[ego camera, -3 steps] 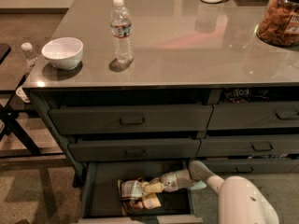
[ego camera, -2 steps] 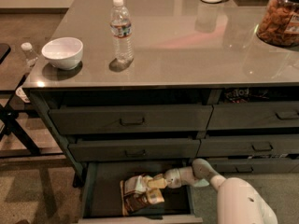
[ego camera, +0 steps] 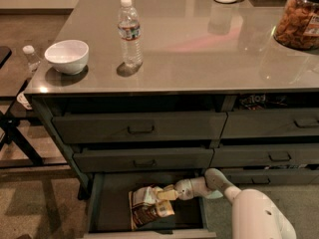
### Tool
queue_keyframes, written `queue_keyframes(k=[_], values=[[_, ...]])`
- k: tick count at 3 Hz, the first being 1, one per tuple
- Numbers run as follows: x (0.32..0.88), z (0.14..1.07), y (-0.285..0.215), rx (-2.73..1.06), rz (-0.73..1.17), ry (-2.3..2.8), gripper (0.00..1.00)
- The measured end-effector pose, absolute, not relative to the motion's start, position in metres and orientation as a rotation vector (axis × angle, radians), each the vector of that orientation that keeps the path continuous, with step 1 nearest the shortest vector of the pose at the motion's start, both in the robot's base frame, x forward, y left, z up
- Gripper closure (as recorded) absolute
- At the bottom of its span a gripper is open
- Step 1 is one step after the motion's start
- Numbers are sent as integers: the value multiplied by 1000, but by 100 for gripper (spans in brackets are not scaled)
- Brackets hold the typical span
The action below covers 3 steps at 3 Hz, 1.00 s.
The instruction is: Place brown chip bag into bottom drawer
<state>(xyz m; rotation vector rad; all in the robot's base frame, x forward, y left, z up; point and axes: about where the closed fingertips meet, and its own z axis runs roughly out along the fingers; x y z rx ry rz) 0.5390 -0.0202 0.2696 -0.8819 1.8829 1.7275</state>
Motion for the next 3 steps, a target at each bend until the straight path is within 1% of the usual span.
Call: queue_keyframes(k=[1, 2, 3], values=[[539, 270, -20, -882, 1728, 1883, 21], [539, 270, -20, -882, 1728, 1883, 0], [539, 270, -20, -882, 1728, 1883, 0]])
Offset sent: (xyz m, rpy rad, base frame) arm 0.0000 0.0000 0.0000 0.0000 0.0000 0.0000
